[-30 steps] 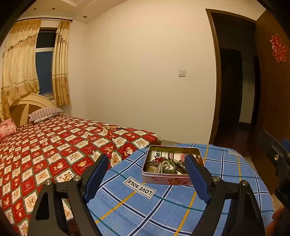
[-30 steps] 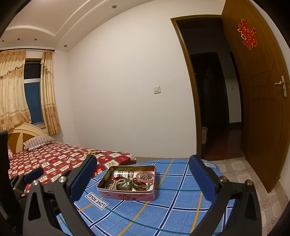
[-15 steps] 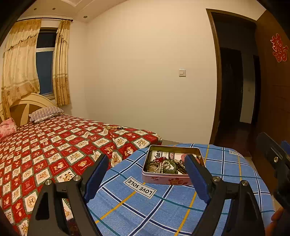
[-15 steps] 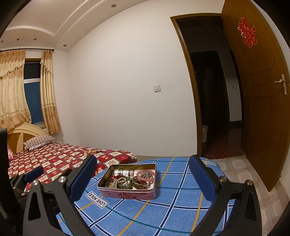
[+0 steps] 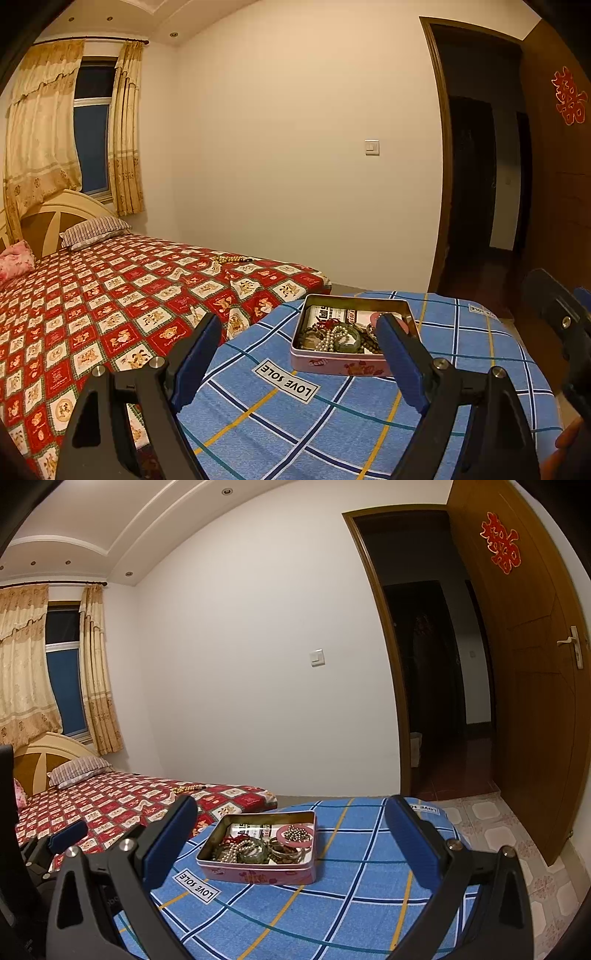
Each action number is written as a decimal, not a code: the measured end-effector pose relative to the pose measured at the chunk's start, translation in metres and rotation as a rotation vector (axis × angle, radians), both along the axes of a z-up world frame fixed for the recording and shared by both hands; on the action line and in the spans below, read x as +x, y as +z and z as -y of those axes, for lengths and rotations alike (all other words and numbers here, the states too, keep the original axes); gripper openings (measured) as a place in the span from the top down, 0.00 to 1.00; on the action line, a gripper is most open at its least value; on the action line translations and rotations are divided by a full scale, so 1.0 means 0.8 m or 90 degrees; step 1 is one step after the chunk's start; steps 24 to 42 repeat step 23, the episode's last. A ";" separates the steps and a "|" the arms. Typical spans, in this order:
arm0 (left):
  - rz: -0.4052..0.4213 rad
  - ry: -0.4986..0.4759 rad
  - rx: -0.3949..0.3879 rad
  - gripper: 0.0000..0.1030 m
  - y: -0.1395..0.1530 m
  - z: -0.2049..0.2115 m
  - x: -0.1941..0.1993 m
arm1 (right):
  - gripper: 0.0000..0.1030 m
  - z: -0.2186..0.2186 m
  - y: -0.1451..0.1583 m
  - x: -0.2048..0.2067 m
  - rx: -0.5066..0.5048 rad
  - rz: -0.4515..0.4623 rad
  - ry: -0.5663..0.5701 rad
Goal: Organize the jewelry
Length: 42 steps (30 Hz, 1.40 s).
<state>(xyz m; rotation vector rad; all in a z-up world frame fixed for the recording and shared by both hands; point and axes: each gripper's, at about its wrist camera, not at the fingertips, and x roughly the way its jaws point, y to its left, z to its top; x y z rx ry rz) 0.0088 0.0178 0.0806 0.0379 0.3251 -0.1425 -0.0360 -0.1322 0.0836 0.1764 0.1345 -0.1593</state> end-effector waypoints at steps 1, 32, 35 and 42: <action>0.001 0.001 0.000 0.17 0.000 0.000 0.000 | 0.00 0.001 0.001 0.000 0.001 0.000 0.000; -0.028 0.011 -0.009 0.17 -0.013 0.000 0.022 | 0.00 0.007 -0.005 0.007 0.017 -0.025 -0.013; -0.028 0.011 -0.009 0.17 -0.013 0.000 0.022 | 0.00 0.007 -0.005 0.007 0.017 -0.025 -0.013; -0.028 0.011 -0.009 0.17 -0.013 0.000 0.022 | 0.00 0.007 -0.005 0.007 0.017 -0.025 -0.013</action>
